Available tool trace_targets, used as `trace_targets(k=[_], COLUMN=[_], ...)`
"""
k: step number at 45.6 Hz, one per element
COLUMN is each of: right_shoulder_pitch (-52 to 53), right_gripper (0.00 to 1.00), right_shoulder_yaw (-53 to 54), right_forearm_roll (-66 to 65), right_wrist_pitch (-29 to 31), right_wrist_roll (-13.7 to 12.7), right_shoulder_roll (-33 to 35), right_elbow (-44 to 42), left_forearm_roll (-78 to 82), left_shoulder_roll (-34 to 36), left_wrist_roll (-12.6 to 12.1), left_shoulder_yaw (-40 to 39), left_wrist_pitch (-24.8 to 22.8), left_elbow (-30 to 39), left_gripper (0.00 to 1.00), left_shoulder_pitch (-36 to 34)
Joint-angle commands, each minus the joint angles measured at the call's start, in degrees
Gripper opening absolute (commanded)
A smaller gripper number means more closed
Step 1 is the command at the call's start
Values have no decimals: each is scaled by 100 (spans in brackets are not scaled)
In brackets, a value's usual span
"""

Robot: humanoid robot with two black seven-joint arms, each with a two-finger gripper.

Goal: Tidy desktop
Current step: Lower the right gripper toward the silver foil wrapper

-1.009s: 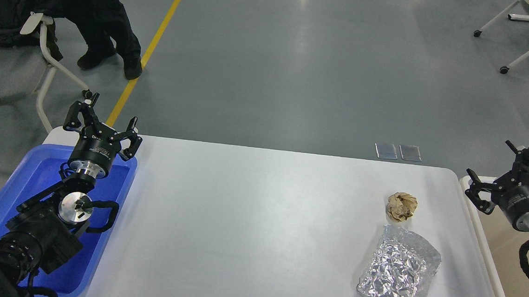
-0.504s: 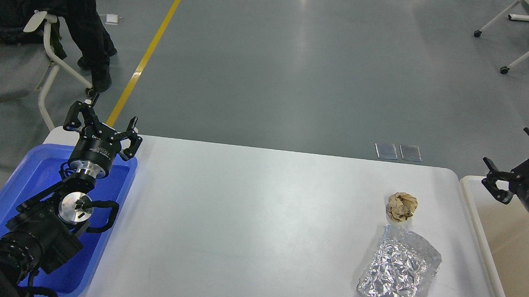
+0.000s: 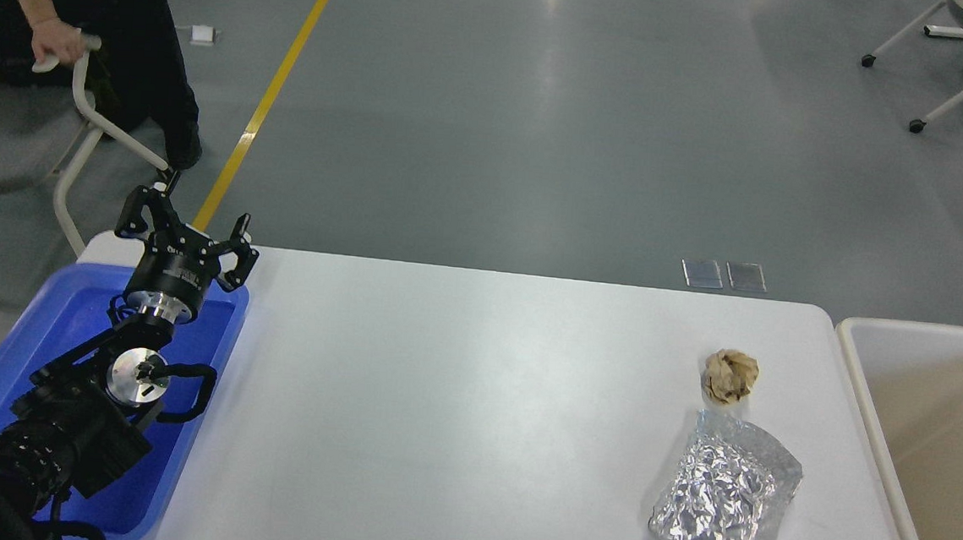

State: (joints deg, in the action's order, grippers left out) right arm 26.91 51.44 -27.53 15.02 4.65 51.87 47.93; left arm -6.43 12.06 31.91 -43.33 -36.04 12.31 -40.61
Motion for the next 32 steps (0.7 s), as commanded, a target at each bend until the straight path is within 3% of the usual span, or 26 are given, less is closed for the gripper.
trace_targets(k=[1,10,20,28,32], right_shoulder_pitch=[699,1184,1106,1035,878], right_gripper=[99,99,99,99,99], right_shoulder_yaw=[-2450,-3307,-3448,-3922,-4054], right_forearm_roll=[-2008,-2529,-3987,-4472,-4481], right_wrist_pitch=[18,18,10,-113,-446], right_wrist_roll=[1,1,1,-26,-35], right_shoulder_roll=[1183,1703,1722,1300,1054], right_elbow=[864,1956,3072,3100,3038], left_forearm_roll=[1,1,1,1,1], left_shoulder_roll=[-1,-1,-1,7,7], left_wrist_roll=[0,0,0,0,0], left_shoulder_yaw=[0,0,0,0,0], left_wrist_pitch=[0,0,0,0,0], left_elbow=[0,0,0,0,0], left_gripper=[100,100,100,100,100], left_shoulder_pitch=[0,-8,0,0,0])
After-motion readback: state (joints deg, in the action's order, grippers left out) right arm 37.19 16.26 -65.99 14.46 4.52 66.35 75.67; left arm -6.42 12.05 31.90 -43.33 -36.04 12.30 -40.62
